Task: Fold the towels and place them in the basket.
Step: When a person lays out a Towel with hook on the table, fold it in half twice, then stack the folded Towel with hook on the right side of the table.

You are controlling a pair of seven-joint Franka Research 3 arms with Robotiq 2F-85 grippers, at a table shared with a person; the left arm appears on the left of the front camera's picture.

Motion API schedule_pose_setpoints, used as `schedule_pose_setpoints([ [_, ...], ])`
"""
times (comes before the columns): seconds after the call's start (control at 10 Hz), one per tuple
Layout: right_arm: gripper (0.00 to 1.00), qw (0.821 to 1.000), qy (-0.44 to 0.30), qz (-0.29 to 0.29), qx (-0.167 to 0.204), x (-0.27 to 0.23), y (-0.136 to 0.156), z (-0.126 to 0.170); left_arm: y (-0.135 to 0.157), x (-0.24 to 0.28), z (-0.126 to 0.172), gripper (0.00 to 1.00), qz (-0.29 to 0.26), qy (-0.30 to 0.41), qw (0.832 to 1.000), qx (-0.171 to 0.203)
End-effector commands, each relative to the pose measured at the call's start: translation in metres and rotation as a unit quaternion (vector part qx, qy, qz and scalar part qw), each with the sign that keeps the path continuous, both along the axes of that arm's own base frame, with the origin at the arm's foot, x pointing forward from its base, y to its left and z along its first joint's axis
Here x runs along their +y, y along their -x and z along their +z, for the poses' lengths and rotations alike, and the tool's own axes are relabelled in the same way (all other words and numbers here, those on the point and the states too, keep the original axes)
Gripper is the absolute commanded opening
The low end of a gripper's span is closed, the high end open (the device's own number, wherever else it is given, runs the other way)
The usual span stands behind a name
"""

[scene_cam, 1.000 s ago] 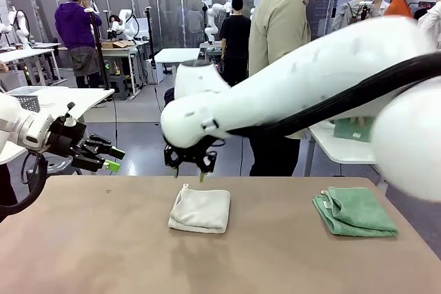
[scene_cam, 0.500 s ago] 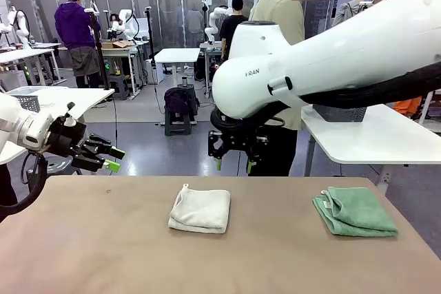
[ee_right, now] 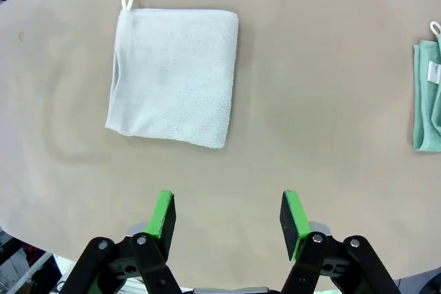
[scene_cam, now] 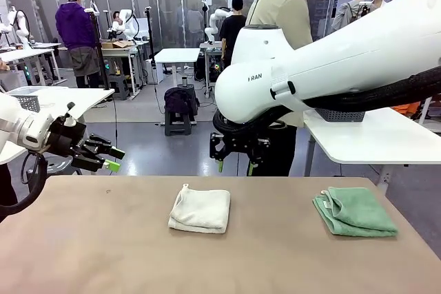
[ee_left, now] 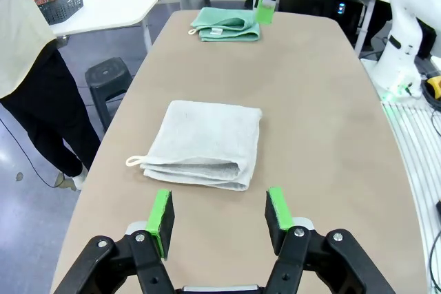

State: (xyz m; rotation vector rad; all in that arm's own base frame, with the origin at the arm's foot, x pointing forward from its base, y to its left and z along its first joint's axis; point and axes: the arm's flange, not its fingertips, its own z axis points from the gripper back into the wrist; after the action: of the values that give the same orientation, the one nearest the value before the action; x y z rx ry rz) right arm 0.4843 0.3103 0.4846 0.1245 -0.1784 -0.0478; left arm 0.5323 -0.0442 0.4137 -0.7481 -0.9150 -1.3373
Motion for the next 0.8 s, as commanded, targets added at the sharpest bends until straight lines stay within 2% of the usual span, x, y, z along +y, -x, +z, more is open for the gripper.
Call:
schedule_pose_setpoints([
  [0.0, 0.77, 1.0, 0.001, -0.001, 0.004, -0.0001, -0.0006, 0.0014, 0.0012, -0.0002, 0.0012, 0.69, -0.001, 0.0, 1.0, -0.001],
  [0.7, 0.77, 1.0, 0.001, -0.001, 0.004, -0.0001, -0.0006, 0.0014, 0.0012, -0.0002, 0.0012, 0.69, -0.001, 0.0, 1.0, -0.001],
])
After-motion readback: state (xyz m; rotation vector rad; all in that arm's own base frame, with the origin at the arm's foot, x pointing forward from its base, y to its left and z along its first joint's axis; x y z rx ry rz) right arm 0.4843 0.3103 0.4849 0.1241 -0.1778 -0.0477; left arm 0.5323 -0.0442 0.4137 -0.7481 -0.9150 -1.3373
